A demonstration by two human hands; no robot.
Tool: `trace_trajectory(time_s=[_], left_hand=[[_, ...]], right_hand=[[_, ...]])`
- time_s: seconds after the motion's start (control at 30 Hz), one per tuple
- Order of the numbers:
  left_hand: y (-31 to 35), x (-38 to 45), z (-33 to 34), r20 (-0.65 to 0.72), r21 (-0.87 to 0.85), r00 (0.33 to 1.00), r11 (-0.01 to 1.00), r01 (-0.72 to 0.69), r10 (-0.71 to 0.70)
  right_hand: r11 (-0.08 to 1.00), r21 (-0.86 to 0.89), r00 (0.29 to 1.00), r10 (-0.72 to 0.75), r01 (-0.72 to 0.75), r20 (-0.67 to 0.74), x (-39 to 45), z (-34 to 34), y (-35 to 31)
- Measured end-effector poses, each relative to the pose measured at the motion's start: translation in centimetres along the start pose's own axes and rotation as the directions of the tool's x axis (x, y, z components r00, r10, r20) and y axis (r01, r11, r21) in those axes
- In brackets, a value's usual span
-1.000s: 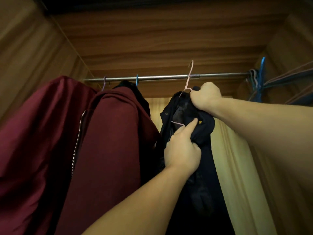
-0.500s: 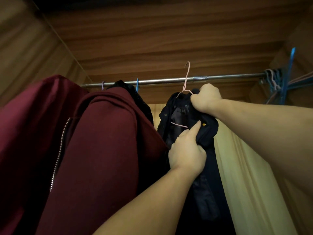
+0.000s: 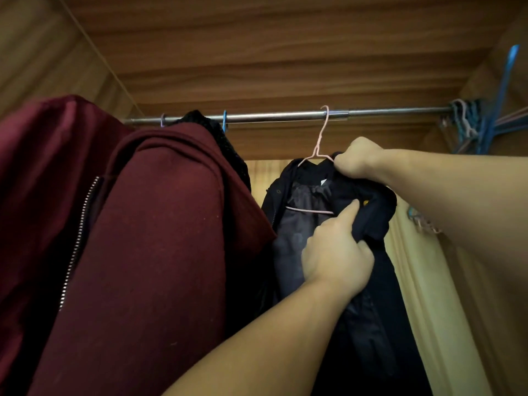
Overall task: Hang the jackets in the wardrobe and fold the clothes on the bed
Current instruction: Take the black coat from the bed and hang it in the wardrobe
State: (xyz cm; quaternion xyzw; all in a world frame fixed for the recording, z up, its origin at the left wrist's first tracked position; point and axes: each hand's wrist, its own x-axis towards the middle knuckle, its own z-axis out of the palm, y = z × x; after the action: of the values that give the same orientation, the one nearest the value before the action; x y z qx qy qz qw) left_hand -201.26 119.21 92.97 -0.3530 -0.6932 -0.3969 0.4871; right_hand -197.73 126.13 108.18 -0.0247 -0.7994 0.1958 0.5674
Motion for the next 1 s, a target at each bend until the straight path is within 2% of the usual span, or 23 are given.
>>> trace_trajectory(time_s=[0.2,0.3,0.4,0.47,0.5,0.63,0.8,1.0], left_hand=[[0.6,-0.5,-0.6,-0.01,0.006,1.0,1.0,-0.013,0.013],[0.4,-0.8,-1.4,-0.032,0.013,0.999,1.0,-0.012,0.013],[0.3,-0.8,-2.4,-0.051,0.015,0.999,1.0,-0.01,0.01],[0.4,-0.9,-2.9,-0.068,0.017,0.997,1.0,-0.026,0.027],[0.5,-0.8,-3.1,-0.083,0.013,0.996,0.999,-0.031,0.032],[0.8,0.1,-3.5,-0.129,-0.033,0.991,0.999,-0.026,0.021],[1.0,1.4,-4.6,-0.182,-0.112,0.983,0.993,-0.042,0.021],[2.8,1.8,-4.4,-0.108,-0.111,0.993,0.992,-0.055,0.043]], right_hand=[[1.0,-0.004,1.0,-0.012,0.012,0.029,-1.2,-1.2,-0.1],[0.993,0.121,0.997,-0.009,0.0,0.071,-2.3,-1.5,0.0],[0.959,0.277,0.984,0.006,-0.055,0.177,-4.1,-2.1,0.3],[0.947,0.311,0.971,-0.002,-0.075,0.24,-5.2,-2.3,0.4],[0.943,0.326,0.975,-0.013,-0.061,0.221,-5.7,-2.4,0.3],[0.943,0.33,0.998,-0.027,0.043,-0.054,-6.6,-2.6,-1.0],[0.928,0.37,0.999,-0.027,0.042,-0.047,-5.9,-3.4,-3.8],[0.942,0.335,0.996,0.043,-0.015,-0.078,-5.0,-4.5,-2.7]])
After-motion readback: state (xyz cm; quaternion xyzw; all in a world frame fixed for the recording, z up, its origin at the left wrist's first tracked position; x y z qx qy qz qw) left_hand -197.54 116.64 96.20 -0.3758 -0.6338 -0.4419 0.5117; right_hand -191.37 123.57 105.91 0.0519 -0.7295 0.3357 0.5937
